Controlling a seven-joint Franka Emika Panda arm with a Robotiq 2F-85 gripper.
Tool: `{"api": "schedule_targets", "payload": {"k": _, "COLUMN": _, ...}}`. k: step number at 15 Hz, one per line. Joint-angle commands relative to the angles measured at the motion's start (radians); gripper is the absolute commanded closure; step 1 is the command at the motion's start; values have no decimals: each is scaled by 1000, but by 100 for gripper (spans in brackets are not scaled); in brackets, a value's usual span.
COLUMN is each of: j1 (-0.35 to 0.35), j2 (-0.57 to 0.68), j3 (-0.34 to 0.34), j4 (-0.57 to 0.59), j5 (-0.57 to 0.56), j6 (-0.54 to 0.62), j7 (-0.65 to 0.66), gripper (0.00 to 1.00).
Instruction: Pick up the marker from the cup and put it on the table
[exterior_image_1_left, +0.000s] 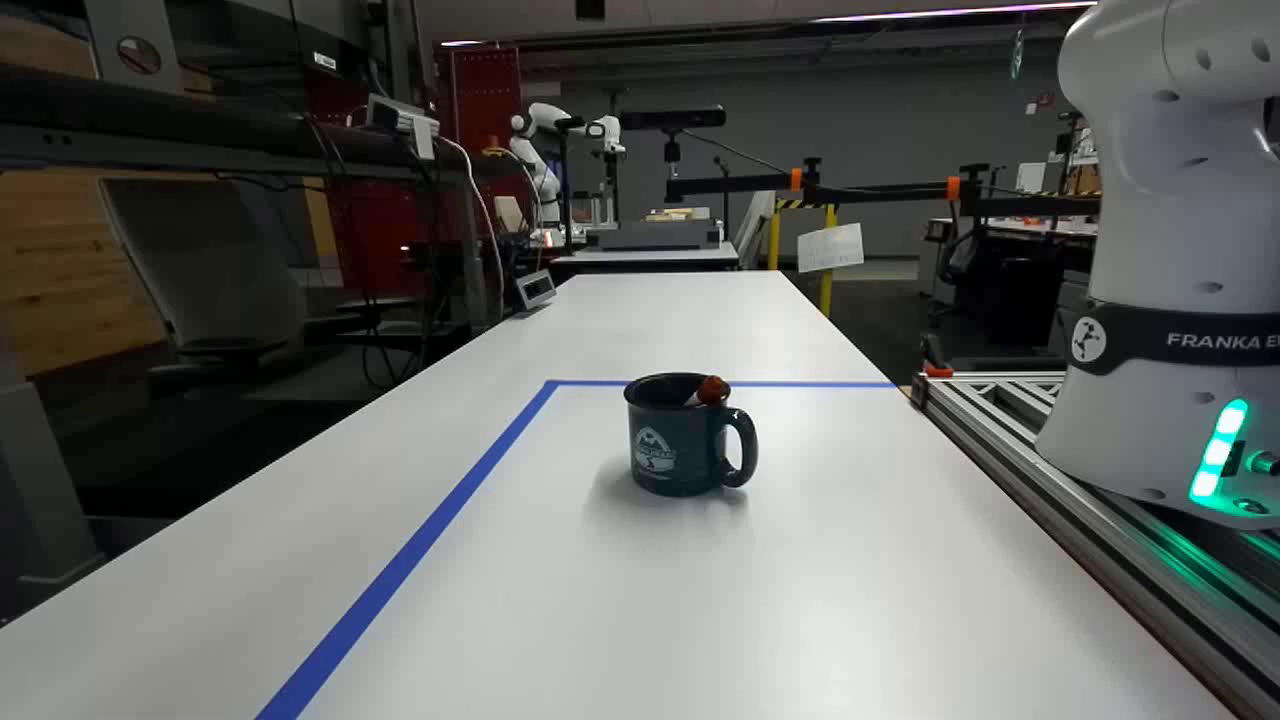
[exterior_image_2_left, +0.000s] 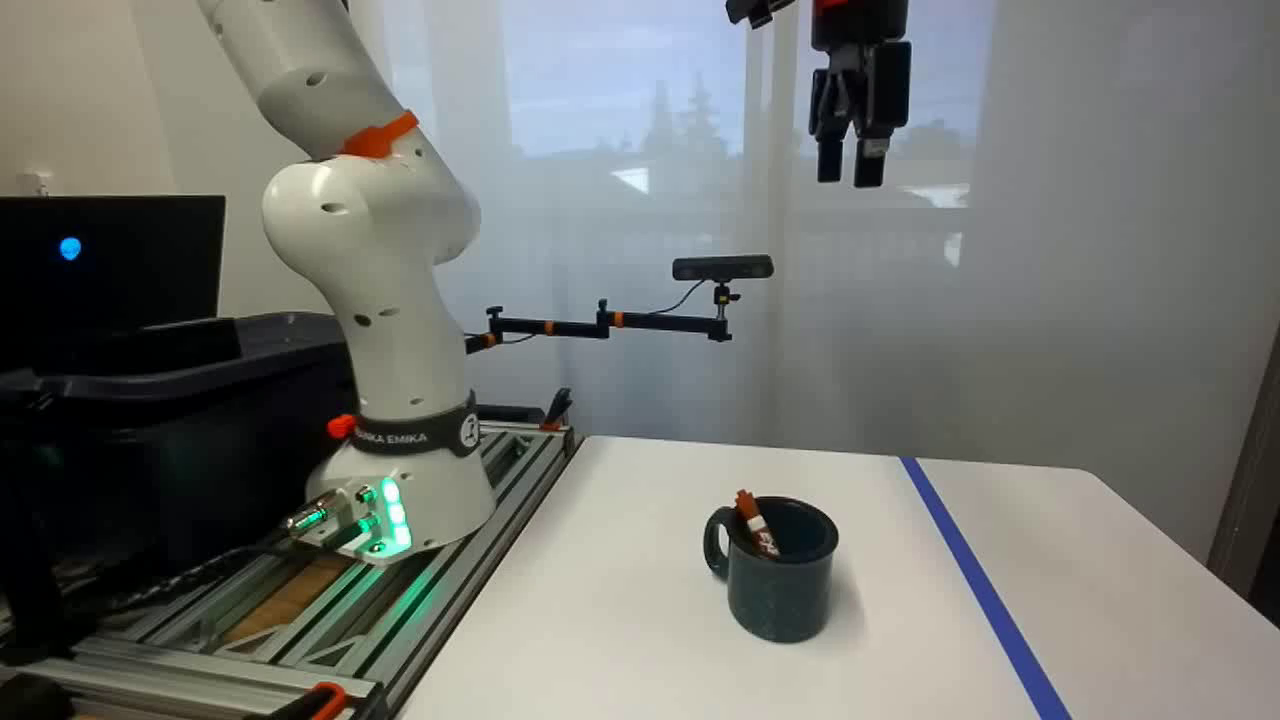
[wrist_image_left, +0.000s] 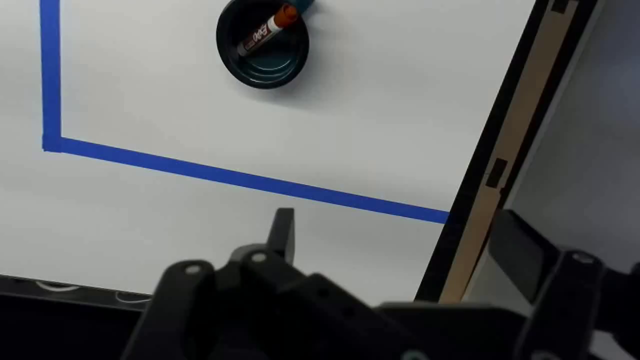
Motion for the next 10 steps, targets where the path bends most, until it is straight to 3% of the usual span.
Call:
{"api": "schedule_targets", "payload": {"k": 1, "j1": -7, "j2": 1, "j3": 6, "j4": 3, "j5": 3, "j6": -1, "j7": -2, "gripper": 0}}
{"api": "schedule_targets", "payload": {"k": 7, "j1": -7, "j2": 0, "j3": 6, "j4": 6, "j5": 3, "j6": -1, "j7": -2, "gripper": 0}}
{"api": "schedule_targets", "payload": {"k": 10, "j1": -10, "j2": 31, "j3": -45, "j4": -43, "j5": 149, "j6": 75, "j7": 13, "gripper": 0}}
